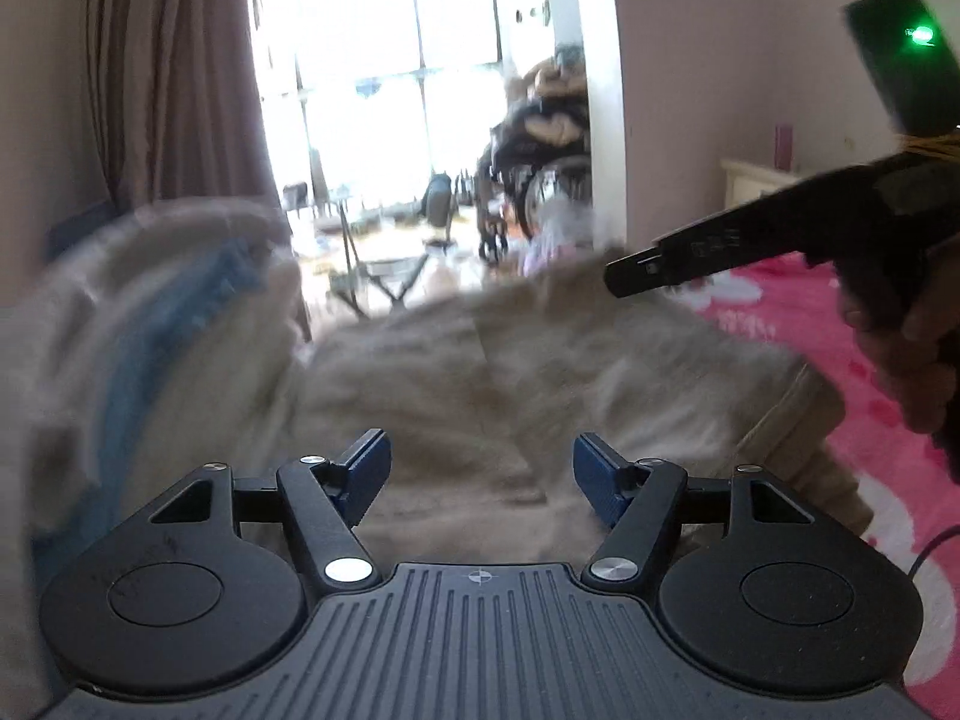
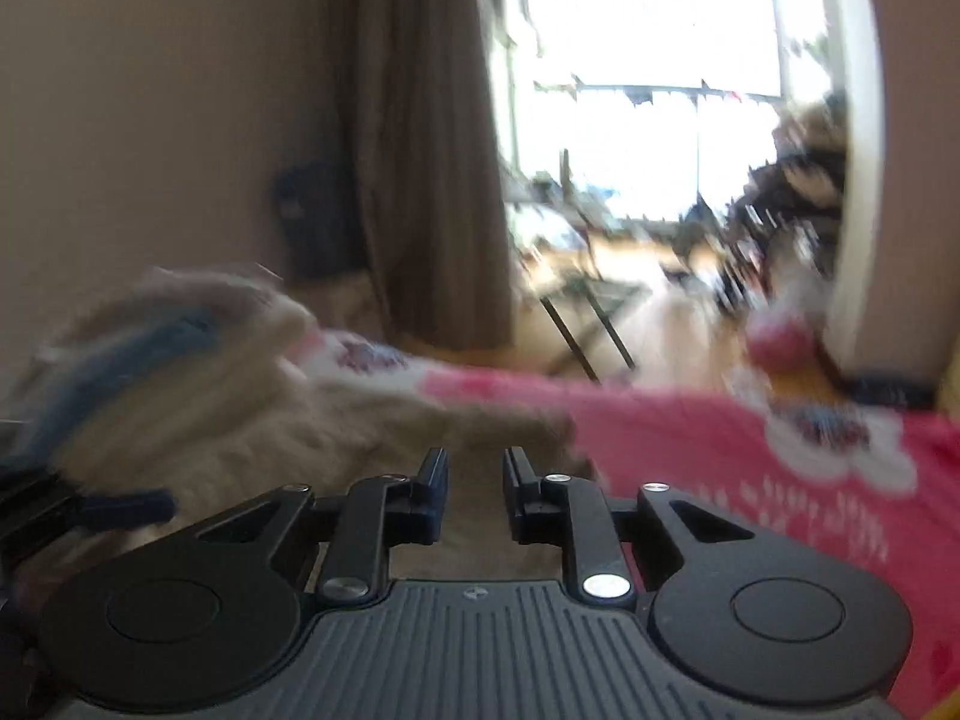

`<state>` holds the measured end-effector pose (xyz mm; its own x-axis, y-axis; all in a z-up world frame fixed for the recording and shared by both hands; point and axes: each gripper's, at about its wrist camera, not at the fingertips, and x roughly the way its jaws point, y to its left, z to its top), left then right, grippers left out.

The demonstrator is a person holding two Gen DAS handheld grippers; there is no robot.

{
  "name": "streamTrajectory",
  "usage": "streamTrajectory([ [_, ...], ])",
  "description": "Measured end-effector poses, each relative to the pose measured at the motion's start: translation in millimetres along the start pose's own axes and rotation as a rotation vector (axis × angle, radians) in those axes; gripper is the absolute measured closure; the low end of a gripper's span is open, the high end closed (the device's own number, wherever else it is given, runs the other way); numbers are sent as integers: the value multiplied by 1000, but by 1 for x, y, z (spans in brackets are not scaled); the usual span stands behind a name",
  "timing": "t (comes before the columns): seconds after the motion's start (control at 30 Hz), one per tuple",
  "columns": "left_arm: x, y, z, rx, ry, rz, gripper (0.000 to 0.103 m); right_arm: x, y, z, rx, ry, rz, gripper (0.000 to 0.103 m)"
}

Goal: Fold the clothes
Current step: 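Lift the folded trousers with both grippers and carry them onto the jeans stack, then open both grippers to release the trousers on the stack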

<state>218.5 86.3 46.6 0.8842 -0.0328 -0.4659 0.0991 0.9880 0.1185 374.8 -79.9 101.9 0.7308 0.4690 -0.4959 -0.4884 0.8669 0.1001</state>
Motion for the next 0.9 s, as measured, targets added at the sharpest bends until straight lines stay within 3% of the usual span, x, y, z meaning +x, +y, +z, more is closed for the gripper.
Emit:
streamTrajectory([
  [0.1, 7, 8, 11, -22, -21, 34, 33, 7, 3, -2, 2, 28, -5, 81],
  [0.23, 50, 24, 14, -152, 120, 86, 32, 16, 8, -5, 5, 65, -13, 83],
  [0.3, 54, 21, 15, -162, 133, 101, 31, 20, 10, -6, 6, 84, -16, 83],
  [0.37, 56, 18, 15, -172, 144, 113, 33, -6, 11, -4, 14, 45, 12, 82],
  [0.53, -15, 21, 15, -141, 48, 15, 34, -112, 23, -34, -46, -102, 88, 81],
  [0.63, -48, 10, -4, -64, 35, -8, 32, -122, 35, -67, -16, -34, 124, 80],
  [0.73, -24, -8, -22, 14, 116, 8, 31, -83, 46, -89, 7, 112, 41, 83],
  [0.77, -22, -12, -27, 19, 110, 26, 31, -76, 47, -94, 40, 136, 12, 83],
  [0.9, -44, -17, -24, -30, 81, 55, 33, -131, 49, -104, 222, 64, 27, 79],
])
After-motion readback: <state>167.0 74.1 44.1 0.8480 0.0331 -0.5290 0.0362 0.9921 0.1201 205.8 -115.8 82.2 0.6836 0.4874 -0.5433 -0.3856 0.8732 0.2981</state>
